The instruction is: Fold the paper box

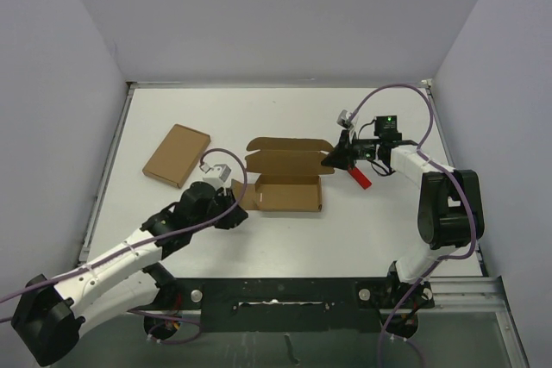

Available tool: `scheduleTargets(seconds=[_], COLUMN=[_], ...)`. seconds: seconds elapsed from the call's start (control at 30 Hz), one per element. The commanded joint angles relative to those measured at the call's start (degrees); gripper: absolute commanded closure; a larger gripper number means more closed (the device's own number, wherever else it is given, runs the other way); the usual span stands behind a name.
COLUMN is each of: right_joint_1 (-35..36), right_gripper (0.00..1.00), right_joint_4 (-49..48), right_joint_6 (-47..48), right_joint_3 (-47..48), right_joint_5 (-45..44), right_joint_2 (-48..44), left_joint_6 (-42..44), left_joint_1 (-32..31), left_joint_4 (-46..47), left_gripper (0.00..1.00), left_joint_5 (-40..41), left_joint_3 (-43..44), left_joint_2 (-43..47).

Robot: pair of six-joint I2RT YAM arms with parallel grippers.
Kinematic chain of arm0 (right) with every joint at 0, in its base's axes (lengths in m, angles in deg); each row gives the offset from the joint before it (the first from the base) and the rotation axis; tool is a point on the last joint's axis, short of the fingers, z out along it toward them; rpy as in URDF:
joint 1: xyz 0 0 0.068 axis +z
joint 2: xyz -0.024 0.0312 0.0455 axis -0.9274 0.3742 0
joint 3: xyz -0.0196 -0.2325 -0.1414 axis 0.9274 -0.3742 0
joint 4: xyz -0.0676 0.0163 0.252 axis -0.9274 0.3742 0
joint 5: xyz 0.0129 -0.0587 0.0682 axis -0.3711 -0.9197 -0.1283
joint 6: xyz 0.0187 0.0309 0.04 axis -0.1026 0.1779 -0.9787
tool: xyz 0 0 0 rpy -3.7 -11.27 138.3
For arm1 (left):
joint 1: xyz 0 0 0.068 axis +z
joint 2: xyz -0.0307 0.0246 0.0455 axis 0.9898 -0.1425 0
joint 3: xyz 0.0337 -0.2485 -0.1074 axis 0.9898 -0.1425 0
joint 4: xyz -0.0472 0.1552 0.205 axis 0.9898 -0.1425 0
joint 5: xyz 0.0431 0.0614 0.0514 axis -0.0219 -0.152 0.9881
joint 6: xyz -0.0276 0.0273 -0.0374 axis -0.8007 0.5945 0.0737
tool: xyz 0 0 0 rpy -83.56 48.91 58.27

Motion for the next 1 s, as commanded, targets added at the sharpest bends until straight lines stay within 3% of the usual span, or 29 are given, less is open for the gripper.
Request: scheduleTargets(seconds=[0.0,0.5,0.97], right_joint_1=[-0.3,-0.2,-0.1], right_gripper=[1.00,1.00,1.00], right_joint_4=[-1.3,-1.7,-1.5], right_joint_6=[-0.1,-0.6,-0.6], right_joint_3=[0.6,0.4,0.6], right_joint_5=[1.2,1.6,1.9], right_joint_2=[-1.4,-1.2,-0.9], left_joint_6=[-1.2,2.9,7.0], left_joint_1=[-0.1,1.2,1.4], left_joint_4=[-10.5,17.8,30.9], left_gripper=[0.92,0.96,0.97], left_joint_5=[-0.2,8.9,1.5], left_joint_3=[2.5,5.1,8.5], left_joint_2=[-0.8,-22.8,-34.7])
